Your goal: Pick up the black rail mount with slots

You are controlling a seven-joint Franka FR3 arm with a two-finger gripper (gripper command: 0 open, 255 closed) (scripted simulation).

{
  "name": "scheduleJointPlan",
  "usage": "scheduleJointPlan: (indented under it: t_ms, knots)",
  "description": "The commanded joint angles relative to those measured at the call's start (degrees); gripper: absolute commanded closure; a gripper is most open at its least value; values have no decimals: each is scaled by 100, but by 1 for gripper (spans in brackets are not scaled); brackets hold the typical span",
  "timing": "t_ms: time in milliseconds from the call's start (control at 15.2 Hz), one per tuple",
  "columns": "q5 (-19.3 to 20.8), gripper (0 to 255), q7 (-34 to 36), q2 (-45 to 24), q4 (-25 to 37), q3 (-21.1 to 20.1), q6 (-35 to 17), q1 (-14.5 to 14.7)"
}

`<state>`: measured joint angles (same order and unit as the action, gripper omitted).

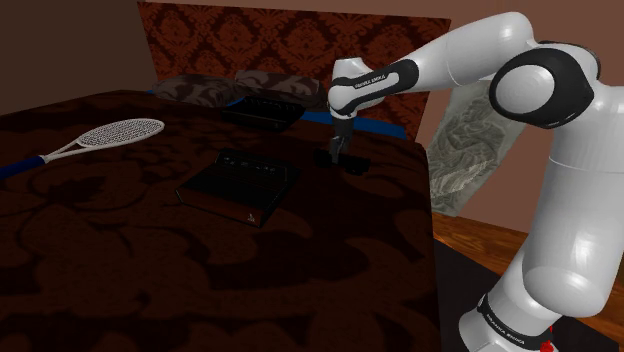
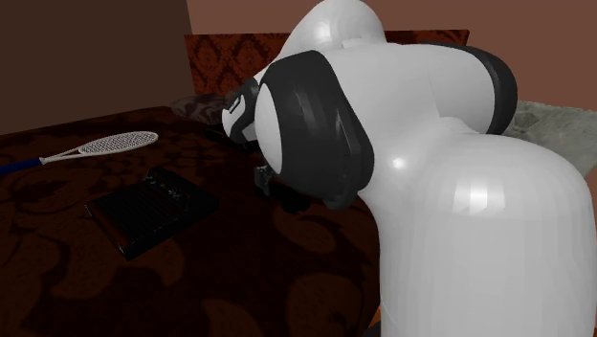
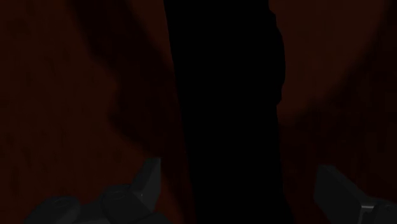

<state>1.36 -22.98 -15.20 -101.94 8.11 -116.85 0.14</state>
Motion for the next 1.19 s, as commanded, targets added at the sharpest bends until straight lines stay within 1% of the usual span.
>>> scheduleJointPlan:
  t_ms: [0,66,132,726,1122]
  knots:
    - [-8,0,-4,-56,-20,-1,-78,-5]
    - [-8,0,-4,-56,-19,-1,-78,-5]
    - [-8,255,-1,-58,-15,-2,-76,-4]
    - [-8,255,-4,-56,-19,-1,-78,-5]
    - [7,255,-11,80,264,5,340,0]
